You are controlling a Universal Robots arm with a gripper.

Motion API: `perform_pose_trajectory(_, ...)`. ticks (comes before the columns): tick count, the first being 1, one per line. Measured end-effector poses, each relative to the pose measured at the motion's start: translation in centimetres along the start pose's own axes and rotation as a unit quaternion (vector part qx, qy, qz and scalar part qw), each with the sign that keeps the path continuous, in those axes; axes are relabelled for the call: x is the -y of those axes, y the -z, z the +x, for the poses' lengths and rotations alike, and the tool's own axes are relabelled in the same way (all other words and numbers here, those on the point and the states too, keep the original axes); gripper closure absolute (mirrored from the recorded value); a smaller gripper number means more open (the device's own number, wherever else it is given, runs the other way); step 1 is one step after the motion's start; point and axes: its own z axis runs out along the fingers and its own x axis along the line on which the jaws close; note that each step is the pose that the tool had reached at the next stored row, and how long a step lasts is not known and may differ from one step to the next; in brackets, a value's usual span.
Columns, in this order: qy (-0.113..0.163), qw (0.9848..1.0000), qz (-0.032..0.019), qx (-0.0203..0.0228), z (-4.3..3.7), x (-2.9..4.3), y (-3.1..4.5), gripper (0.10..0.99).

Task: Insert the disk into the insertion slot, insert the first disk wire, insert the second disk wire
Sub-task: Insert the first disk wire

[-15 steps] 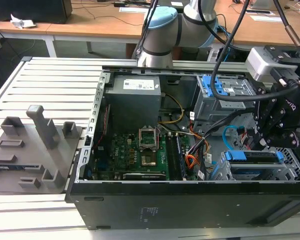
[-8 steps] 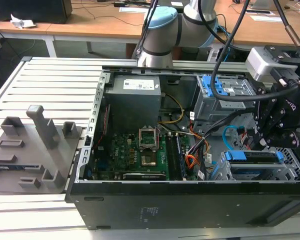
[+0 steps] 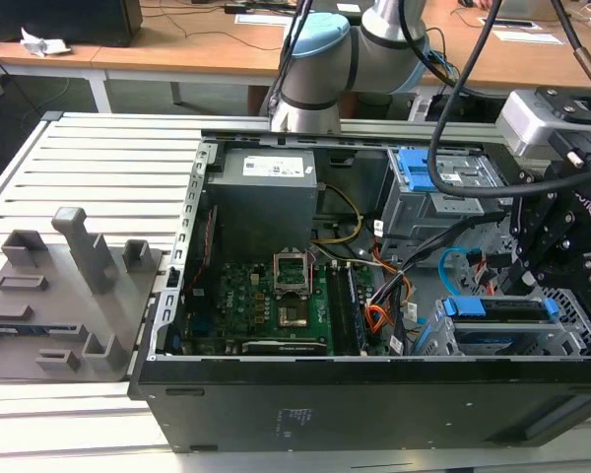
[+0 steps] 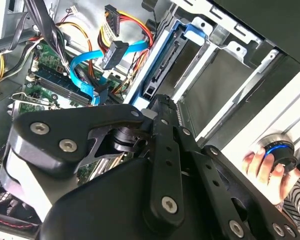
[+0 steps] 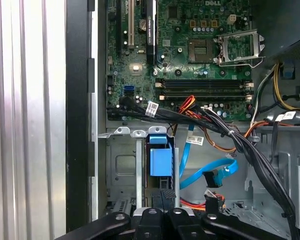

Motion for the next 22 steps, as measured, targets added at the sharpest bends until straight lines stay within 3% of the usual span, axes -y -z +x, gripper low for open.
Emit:
perform_pose_trajectory(4, 0.000, 1.0000, 0.0000, -0.0001, 0.02, -0.08, 2.07, 0.980)
perform_pose_trajectory(6, 0.000, 1.0000, 0.0000, 0.0000, 0.03, -0.11, 2.61, 0.980)
perform_pose_trajectory(12, 0.000, 1.0000, 0.0000, -0.0001, 0.03, -0.11, 2.63, 0.973)
perform_pose_trajectory(13, 0.000, 1.0000, 0.0000, -0.0001, 0.02, -0.11, 2.63, 0.918)
perform_pose_trajectory(14, 0.000, 1.0000, 0.0000, -0.0001, 0.02, -0.11, 2.63, 0.792)
perform_pose_trajectory(15, 0.000, 1.0000, 0.0000, -0.0001, 0.02, -0.11, 2.64, 0.725)
perform_pose_trajectory(17, 0.000, 1.0000, 0.0000, -0.0003, -0.10, -0.12, 2.66, 0.725)
perform_pose_trajectory(21, 0.000, 1.0000, 0.0000, -0.0006, -1.90, -0.17, 2.65, 0.725)
perform_pose_trajectory(22, 0.000, 1.0000, 0.0000, -0.0011, -2.67, -0.13, 2.57, 0.725)
